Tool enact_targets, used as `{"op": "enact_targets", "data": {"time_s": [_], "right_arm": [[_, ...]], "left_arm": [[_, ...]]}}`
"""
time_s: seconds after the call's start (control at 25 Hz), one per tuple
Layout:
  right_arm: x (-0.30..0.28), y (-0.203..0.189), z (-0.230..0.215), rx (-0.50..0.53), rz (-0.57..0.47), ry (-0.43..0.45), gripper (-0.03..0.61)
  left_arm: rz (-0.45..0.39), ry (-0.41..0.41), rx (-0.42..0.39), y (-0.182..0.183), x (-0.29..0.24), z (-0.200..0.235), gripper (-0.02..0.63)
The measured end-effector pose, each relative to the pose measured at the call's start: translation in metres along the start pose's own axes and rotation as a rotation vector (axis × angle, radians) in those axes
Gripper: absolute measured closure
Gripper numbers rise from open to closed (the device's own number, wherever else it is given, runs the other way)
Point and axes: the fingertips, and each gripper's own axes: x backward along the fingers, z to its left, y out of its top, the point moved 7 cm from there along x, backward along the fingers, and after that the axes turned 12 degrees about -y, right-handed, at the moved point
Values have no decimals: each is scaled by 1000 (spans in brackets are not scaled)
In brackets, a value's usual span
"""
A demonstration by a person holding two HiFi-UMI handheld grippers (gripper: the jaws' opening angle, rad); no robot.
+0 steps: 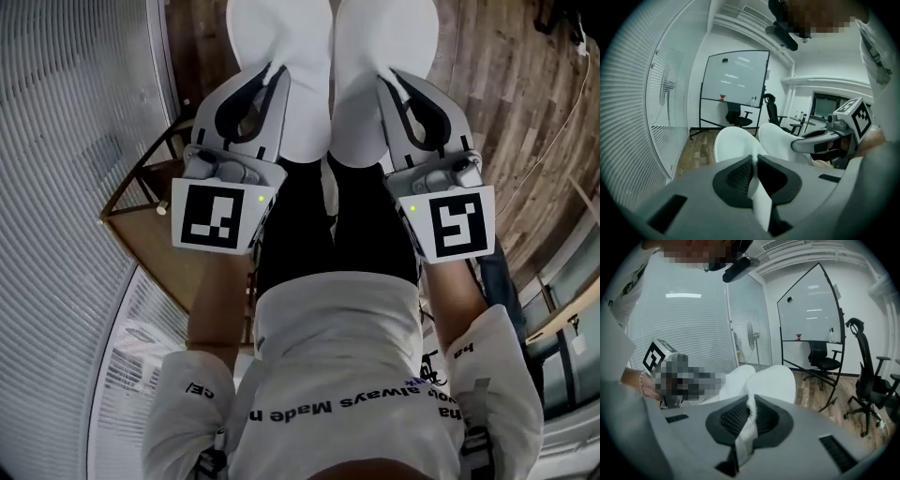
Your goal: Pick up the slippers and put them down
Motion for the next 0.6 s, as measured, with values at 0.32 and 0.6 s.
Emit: {"op": "enact_targets", "data": {"time_s": [0.32,0.6], "right_arm": [[-62,-88,-12,2,6,20,557],[-135,-197,-26,-7,8,46,557]], "left_arm": [[-24,-57,-56,-81,-54,43,586],[-32,-85,-46,-182,-122,90,586]]}}
